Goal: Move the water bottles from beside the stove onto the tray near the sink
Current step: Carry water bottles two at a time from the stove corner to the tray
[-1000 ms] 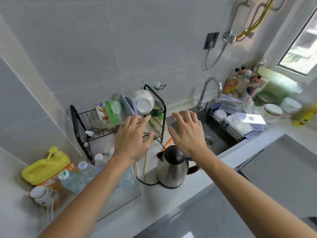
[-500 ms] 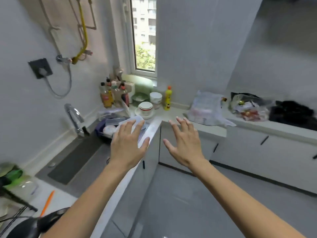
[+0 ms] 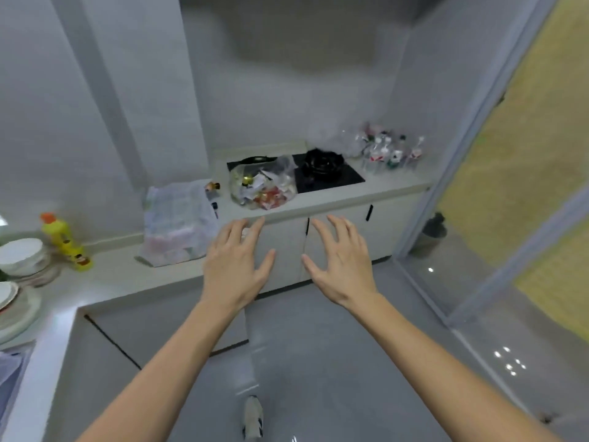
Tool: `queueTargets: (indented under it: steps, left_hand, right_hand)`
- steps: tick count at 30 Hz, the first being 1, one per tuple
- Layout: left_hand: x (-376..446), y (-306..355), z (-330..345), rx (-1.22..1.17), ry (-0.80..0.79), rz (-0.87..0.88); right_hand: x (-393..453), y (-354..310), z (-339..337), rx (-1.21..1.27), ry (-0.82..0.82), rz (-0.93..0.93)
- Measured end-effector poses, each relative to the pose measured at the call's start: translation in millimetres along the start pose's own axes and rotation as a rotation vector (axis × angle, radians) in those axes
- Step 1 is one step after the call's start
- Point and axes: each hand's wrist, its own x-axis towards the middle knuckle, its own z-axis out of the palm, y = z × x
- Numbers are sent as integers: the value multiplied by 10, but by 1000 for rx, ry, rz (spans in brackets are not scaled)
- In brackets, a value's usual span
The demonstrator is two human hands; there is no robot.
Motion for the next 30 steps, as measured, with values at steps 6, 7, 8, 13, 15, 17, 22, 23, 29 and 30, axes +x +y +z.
queueTargets:
  steps: [6, 7, 8, 13, 15, 17, 22, 23, 29, 30]
  left_hand:
    - [1387, 173, 720, -93, -34, 122]
    - [1617, 208, 802, -110, -29, 138]
    - [1842, 245, 880, -121, -25, 159]
    - [2756, 494, 1344, -151, -64, 234]
    - [3050, 637, 1569, -155, -76, 275]
    - [3358, 817, 1830, -164, -100, 312]
    - [4072, 1374, 2585, -191, -156, 344]
    - [4235, 1501, 2743, -193, -160, 349]
    - [5242, 2103, 3580, -132, -216, 325]
    - [5390, 2177, 3696, -129, -220, 313]
  right_hand:
    - [989, 723, 60, -58, 36, 141]
    - [1161, 823, 56, -65, 47, 153]
    - [1331, 923, 48, -70, 66, 160]
    - [1947, 1461, 79, -74, 115, 258]
    - [2115, 1715, 121, -74, 118, 278]
    - [2313, 2032, 158, -80, 122, 304]
    - [2793, 3000, 339, -47, 126, 370]
    - [2910, 3229, 383, -35, 130, 370]
    - [3756, 4503, 525, -14, 23, 376]
    - [3895, 4668, 530, -5, -7, 370]
